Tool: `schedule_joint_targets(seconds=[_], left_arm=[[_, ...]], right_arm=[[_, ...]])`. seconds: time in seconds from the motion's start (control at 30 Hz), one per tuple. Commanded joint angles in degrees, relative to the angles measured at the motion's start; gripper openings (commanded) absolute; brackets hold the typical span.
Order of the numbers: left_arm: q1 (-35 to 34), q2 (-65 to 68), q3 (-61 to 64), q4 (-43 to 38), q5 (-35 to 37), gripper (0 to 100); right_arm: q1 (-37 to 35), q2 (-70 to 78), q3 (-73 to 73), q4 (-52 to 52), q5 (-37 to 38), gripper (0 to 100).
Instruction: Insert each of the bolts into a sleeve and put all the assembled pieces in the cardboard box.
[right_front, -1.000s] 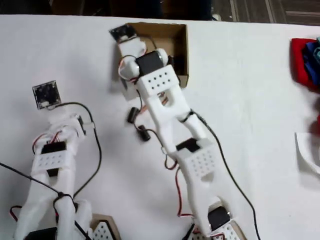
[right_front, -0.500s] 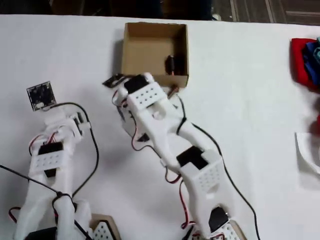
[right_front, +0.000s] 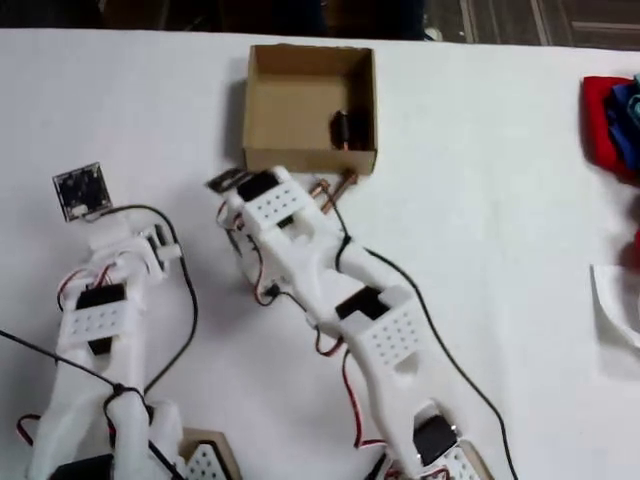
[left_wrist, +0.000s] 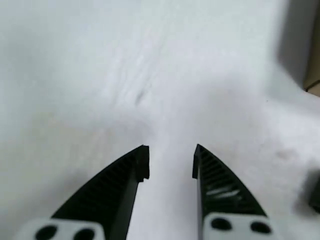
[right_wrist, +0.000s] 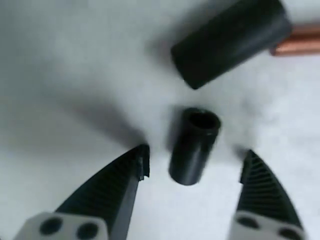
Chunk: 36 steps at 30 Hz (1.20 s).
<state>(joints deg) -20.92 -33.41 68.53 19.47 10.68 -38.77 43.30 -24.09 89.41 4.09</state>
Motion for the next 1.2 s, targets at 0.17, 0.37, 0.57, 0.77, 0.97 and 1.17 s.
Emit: schedule_joint_targets(seconds=[0.17, 0.37, 0.57, 0.77, 0.97, 1.17], left_arm=[[0.0, -0.18, -2.59, -0.97, 0.53, 17], [0.0, -0.18, -2.59, -0.97, 0.53, 17], [0.0, -0.18, -2.59, -0.97, 0.53, 17], [0.0, -0.18, -2.59, -0.97, 0.53, 17], [0.0, -0.18, -2.59, -0.97, 0.53, 17], [0.09, -0.18, -2.59, -0.97, 0.53, 17]], right_arm=[[3.12, 0.92, -3.34, -0.04, -1.23, 18.3], [3.03, 0.31, -3.34, 2.68, -0.79, 18.0], [1.8, 0.31, -7.74, 4.09, 4.04, 18.4], [0.66, 0.75, -13.63, 5.93, 4.4, 18.3], [0.57, 0.92, -13.71, 6.2, 4.4, 18.3], [0.57, 0.92, -10.64, 5.67, 4.4, 18.0]])
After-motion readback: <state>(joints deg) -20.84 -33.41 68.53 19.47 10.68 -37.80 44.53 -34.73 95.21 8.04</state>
